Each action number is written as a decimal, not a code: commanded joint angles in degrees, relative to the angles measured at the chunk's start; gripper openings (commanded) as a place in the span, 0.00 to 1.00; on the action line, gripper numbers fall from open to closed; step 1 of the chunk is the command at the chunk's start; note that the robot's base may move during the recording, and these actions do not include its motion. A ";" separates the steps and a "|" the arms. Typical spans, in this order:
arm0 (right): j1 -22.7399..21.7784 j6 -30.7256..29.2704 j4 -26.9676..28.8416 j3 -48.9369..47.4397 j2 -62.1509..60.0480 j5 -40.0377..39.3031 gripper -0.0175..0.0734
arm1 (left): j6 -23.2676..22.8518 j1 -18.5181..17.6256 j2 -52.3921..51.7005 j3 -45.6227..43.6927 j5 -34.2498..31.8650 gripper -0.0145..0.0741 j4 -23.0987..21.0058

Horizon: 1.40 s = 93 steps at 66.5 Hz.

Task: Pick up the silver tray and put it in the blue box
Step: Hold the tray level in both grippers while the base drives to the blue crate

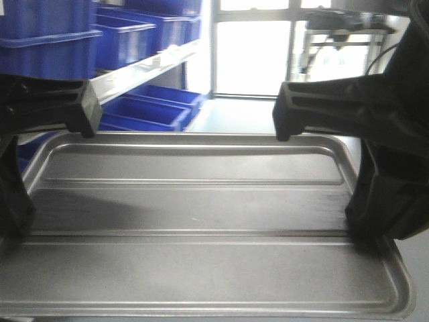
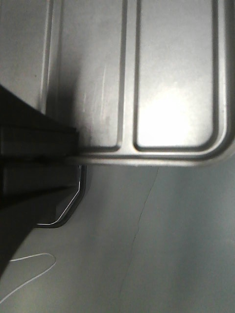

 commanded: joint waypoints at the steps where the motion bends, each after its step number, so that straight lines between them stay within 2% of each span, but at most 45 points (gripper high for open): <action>1: 0.06 -0.07 -1.66 -1.39 -1.48 -1.21 0.25 | -0.24 0.10 -1.61 -1.90 -1.01 0.15 1.29; 93: 0.06 -0.07 -1.66 -1.39 -1.48 -1.21 0.25 | -0.24 0.10 -1.61 -1.90 -0.87 0.15 1.29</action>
